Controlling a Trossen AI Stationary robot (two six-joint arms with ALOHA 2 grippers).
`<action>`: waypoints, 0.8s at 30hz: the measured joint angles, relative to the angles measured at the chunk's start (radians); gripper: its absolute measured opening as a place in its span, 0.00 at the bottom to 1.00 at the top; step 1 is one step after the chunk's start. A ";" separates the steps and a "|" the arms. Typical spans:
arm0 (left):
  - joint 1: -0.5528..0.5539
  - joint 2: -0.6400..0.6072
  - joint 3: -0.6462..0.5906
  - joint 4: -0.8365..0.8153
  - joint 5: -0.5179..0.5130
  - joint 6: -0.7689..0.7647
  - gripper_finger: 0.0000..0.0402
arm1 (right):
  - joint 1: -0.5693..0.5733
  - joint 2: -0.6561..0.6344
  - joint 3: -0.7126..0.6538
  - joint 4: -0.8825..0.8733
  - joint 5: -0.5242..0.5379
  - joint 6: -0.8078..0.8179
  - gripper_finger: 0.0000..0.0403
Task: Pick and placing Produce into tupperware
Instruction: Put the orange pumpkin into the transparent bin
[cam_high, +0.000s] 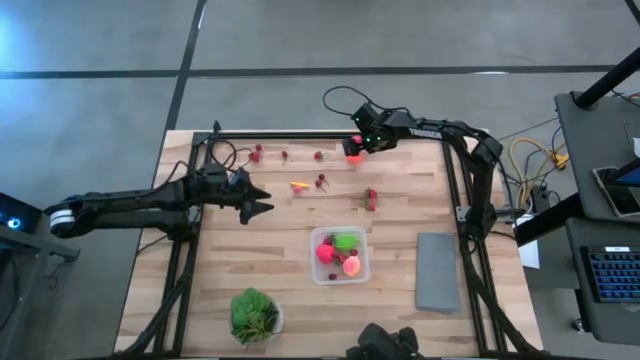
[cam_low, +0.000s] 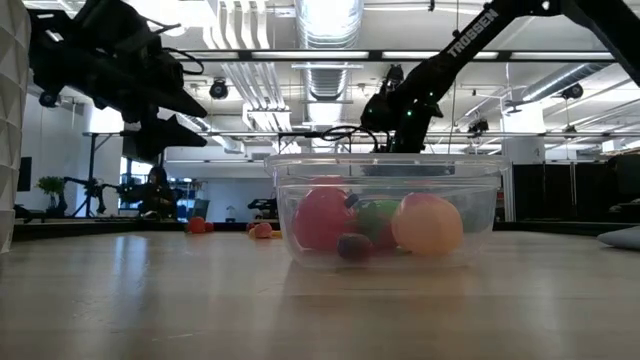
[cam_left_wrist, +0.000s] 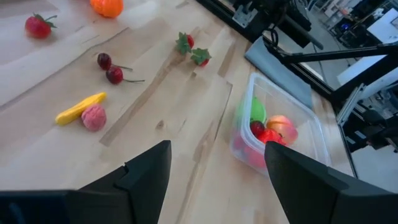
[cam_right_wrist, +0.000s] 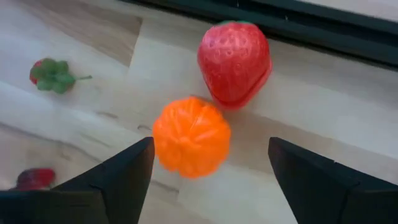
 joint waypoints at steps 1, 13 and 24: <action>0.000 0.003 0.000 0.001 -0.001 0.001 0.61 | 0.000 0.007 0.007 0.000 0.001 -0.003 0.77; 0.001 0.015 0.000 -0.001 0.000 0.002 0.61 | 0.013 0.102 0.081 -0.029 -0.019 -0.020 0.76; 0.001 0.012 0.000 0.000 0.000 0.007 0.61 | 0.013 0.127 0.081 -0.043 -0.019 -0.026 0.73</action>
